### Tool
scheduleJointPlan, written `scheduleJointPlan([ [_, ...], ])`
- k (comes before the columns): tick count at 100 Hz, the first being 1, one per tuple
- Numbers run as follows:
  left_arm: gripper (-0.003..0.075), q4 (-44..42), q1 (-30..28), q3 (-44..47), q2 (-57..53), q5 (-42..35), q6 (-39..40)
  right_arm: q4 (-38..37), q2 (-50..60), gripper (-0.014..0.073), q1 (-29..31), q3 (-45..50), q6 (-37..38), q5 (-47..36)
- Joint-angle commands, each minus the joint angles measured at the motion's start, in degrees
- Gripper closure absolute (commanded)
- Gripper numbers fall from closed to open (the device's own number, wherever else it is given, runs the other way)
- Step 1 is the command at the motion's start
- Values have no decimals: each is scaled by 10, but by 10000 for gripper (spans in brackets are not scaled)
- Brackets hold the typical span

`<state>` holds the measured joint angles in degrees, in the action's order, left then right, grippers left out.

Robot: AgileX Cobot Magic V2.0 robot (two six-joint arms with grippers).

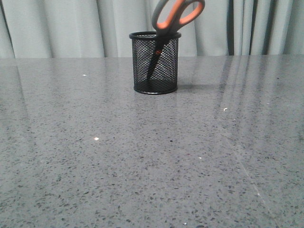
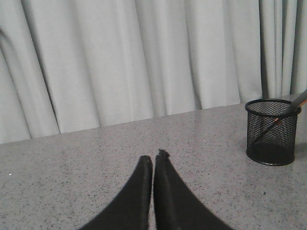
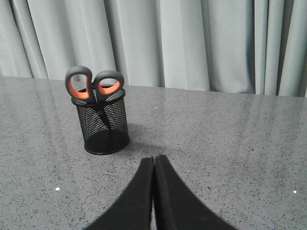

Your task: Put scissors into bucket

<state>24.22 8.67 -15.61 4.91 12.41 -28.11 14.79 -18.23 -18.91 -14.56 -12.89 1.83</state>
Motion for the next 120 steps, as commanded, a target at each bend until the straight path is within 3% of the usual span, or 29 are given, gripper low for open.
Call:
scheduleJointPlan([
  [1, 739, 16, -2, -16, 5, -46, 6, 0, -3, 638, 4, -16, 0, -51],
  [71, 739, 16, -2, -15, 5, -45, 6, 0, -3, 638, 4, -16, 0, -50],
  [78, 740, -34, -2, -8, 5, -45, 11, 0, -3, 638, 4, -16, 0, -50],
  [91, 740, -163, -28, 27, 5, -58, 153, 0, -3, 638, 4, -16, 0, -50],
  [100, 740, -207, -63, 67, 1, -82, 227, 0, -3, 638, 4, -16, 0, -49],
  [120, 740, -215, -96, 150, -69, -89, 256, 0, -3, 638, 4, -16, 0, -49],
])
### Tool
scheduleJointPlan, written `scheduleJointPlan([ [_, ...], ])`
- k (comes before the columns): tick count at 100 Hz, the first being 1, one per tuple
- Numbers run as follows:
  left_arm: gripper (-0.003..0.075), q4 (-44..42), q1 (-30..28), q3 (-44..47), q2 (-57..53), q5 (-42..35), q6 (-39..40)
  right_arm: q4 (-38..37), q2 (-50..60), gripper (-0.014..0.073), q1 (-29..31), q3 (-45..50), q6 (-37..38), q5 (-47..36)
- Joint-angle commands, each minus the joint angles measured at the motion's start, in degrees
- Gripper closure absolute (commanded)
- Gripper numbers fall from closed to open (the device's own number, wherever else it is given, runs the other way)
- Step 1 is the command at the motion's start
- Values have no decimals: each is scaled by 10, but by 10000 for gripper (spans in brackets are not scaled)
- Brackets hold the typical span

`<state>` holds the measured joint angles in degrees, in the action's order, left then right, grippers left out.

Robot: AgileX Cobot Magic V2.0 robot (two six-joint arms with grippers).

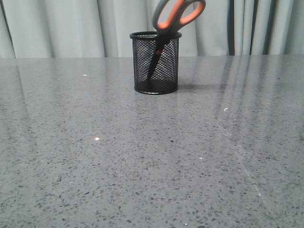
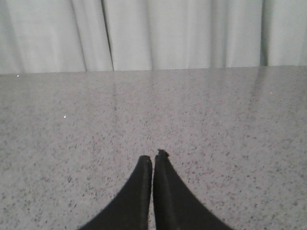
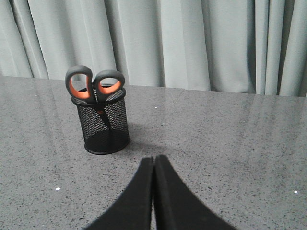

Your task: Put scissors into bucket

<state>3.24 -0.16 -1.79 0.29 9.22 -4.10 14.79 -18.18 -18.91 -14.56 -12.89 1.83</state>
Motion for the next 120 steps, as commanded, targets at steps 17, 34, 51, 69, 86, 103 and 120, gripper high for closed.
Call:
scheduleJointPlan([
  [17, 740, 0, -10, 42, -21, -72, 30, 0, -6, 638, 4, -16, 0, -48],
  [34, 739, 39, -9, 41, -21, -70, 31, 0, -6, 638, 4, -16, 0, -48],
  [51, 739, 39, -9, 41, -20, -70, 31, 0, -6, 638, 4, -16, 0, -48],
  [69, 740, 39, -9, 41, -20, -70, 31, 0, -6, 638, 4, -16, 0, -48],
  [86, 739, 39, -9, 41, -20, -70, 31, 0, -6, 638, 4, -16, 0, -48],
  [103, 740, 39, -9, 41, -20, -70, 31, -7, -6, 638, 4, -16, -1, -53],
  [120, 739, 39, -9, 41, -20, -70, 31, -36, -3, 638, 38, 10, 1, -79],
])
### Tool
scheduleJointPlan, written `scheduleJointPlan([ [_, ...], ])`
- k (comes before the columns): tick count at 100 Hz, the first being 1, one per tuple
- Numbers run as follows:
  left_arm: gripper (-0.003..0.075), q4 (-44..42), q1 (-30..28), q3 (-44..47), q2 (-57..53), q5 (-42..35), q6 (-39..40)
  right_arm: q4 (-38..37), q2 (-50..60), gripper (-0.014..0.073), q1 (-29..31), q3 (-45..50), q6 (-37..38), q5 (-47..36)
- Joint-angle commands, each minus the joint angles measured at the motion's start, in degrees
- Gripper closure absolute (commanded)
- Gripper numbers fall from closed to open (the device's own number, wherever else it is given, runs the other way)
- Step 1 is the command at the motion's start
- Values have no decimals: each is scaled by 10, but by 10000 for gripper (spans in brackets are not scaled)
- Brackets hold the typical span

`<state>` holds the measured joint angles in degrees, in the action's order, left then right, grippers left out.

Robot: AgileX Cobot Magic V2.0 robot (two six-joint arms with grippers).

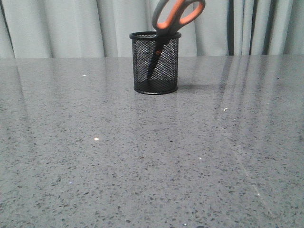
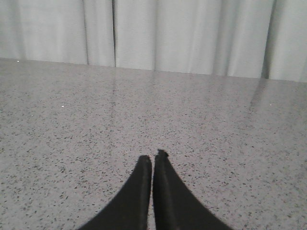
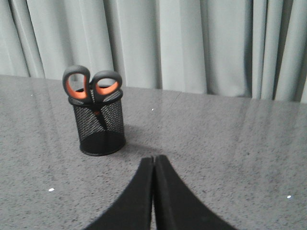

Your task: Put scissors into bucket

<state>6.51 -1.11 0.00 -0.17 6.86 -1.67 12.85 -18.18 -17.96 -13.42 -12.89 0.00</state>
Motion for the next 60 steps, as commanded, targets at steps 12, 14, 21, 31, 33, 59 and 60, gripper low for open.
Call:
scheduleJointPlan([
  [12, 739, 6, 1, 23, -15, -47, 7, -49, 36, 638, 101, 29, 25, -53],
  [14, 740, 6, 1, 23, -15, -47, 7, -63, 48, 638, 112, 36, 34, -53],
  [21, 740, 6, 1, 23, -15, -47, 7, -121, 87, 638, 149, 66, 87, -50],
  [31, 740, 6, 1, 23, -15, -47, 7, -142, 138, 638, 178, 106, 125, -26],
  [33, 740, 6, 1, 23, -15, -47, 7, -142, 149, 638, 181, 115, 129, -19],
  [59, 739, 6, 1, 23, -15, -47, 7, -152, 201, 638, 184, 145, 129, 48],
  [60, 740, 6, 1, 23, -15, -47, 7, -153, 201, 638, 184, 145, 129, 48],
])
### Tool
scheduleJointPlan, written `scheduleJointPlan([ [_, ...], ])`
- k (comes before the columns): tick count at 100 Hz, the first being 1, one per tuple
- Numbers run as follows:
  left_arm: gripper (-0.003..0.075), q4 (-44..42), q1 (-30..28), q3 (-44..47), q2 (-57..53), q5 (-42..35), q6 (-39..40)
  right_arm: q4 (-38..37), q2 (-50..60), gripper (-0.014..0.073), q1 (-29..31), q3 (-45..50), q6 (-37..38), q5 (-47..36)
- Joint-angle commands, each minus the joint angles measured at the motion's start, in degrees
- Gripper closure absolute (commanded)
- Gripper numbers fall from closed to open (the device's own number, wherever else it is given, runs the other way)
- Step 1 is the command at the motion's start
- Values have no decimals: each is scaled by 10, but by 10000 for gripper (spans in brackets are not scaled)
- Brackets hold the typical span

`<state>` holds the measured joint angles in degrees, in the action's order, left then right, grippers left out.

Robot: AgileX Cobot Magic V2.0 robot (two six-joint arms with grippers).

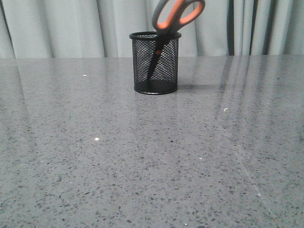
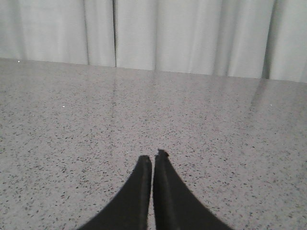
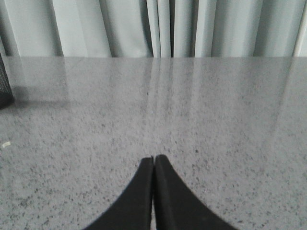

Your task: Put scissors into bucket

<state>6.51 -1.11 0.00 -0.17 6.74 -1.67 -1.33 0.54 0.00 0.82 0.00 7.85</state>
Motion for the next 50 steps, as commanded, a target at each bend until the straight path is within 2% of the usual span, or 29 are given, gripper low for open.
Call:
scheduleJointPlan([
  [1, 740, 6, 1, 23, -15, -46, 7, -11, 14, 638, 4, 3, 0, -31],
  [50, 739, 6, 1, 23, -15, -46, 7, -22, 14, 638, 4, 3, 0, -33],
])
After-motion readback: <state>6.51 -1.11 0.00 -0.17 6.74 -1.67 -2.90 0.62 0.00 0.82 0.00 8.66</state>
